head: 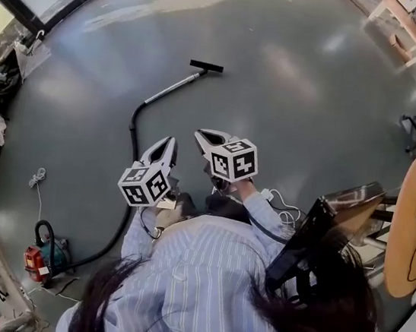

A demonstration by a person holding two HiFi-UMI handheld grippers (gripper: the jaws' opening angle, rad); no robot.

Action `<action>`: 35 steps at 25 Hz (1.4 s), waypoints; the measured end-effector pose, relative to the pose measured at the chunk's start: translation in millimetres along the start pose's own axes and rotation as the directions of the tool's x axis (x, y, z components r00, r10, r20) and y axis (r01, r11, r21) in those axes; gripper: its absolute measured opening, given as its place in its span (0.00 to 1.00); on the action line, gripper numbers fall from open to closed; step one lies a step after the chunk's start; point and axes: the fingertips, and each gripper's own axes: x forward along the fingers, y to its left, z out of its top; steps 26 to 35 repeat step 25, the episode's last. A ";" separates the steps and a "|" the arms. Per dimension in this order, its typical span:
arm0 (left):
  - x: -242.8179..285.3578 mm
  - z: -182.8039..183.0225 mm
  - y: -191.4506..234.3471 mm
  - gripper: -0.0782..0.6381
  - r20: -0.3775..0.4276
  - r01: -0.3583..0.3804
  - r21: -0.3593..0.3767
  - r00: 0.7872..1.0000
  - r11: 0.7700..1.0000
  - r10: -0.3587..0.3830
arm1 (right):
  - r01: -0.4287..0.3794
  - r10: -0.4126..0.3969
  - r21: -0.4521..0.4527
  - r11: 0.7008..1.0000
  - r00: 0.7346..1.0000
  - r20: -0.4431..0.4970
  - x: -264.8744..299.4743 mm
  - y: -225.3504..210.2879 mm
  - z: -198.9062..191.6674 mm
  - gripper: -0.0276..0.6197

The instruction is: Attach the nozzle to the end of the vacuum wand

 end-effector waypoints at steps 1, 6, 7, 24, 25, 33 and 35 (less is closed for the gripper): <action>-2.1 -0.8 2.6 0.12 0.003 0.000 -0.015 1.000 1.000 0.001 | -0.001 0.001 -0.011 1.000 1.000 -0.005 0.5 2.9 -1.9 0.05; -6.2 -0.1 8.1 0.12 0.021 0.006 -0.061 1.000 0.998 -0.005 | 0.009 -0.009 -0.040 0.999 1.000 -0.006 -1.3 7.0 -3.5 0.05; -6.6 0.7 7.6 0.12 0.025 0.009 -0.061 1.000 0.998 -0.007 | 0.010 -0.010 -0.043 0.999 1.000 -0.004 -2.1 7.2 -3.2 0.05; -4.2 7.5 15.1 0.12 0.065 -0.009 -0.120 0.998 0.993 0.017 | -0.022 0.019 -0.086 0.996 0.999 -0.031 5.9 4.8 1.1 0.05; -4.9 6.9 15.4 0.12 0.064 -0.011 -0.125 0.998 0.992 0.019 | -0.024 0.021 -0.085 0.996 0.999 -0.034 5.9 5.1 0.2 0.05; -4.9 6.9 15.4 0.12 0.064 -0.011 -0.125 0.998 0.992 0.019 | -0.024 0.021 -0.085 0.996 0.999 -0.034 5.9 5.1 0.2 0.05; -4.9 6.9 15.4 0.12 0.064 -0.011 -0.125 0.998 0.992 0.019 | -0.024 0.021 -0.085 0.996 0.999 -0.034 5.9 5.1 0.2 0.05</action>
